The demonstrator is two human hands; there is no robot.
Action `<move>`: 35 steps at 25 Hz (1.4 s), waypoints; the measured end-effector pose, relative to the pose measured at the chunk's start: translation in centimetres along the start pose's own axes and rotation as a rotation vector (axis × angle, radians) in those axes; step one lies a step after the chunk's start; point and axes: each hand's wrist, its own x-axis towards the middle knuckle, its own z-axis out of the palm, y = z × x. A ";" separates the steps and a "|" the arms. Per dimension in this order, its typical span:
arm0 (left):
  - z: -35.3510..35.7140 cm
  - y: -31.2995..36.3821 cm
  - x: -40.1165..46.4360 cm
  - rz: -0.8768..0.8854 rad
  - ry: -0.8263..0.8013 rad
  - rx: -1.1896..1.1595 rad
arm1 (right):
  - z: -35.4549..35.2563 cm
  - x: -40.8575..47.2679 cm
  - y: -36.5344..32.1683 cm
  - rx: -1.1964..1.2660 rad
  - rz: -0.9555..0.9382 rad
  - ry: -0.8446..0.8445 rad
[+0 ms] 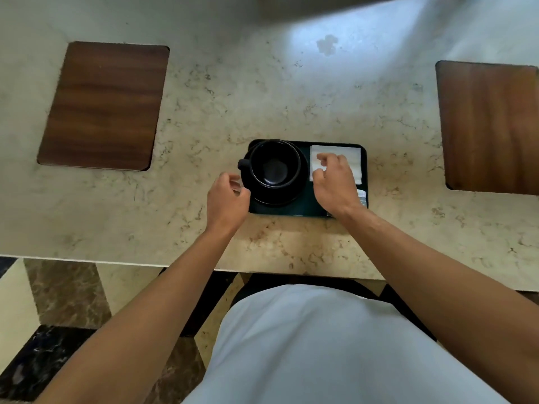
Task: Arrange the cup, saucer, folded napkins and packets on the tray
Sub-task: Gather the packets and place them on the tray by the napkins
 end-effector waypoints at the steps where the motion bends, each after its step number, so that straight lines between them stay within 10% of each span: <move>1: -0.1 0.0 0.6 -0.017 -0.010 -0.008 | 0.1 0.2 0.0 -0.014 0.021 -0.006; 35: 0.8 0.4 4.0 -0.178 -0.052 -0.053 | 1.7 1.7 0.0 -0.057 0.024 -0.063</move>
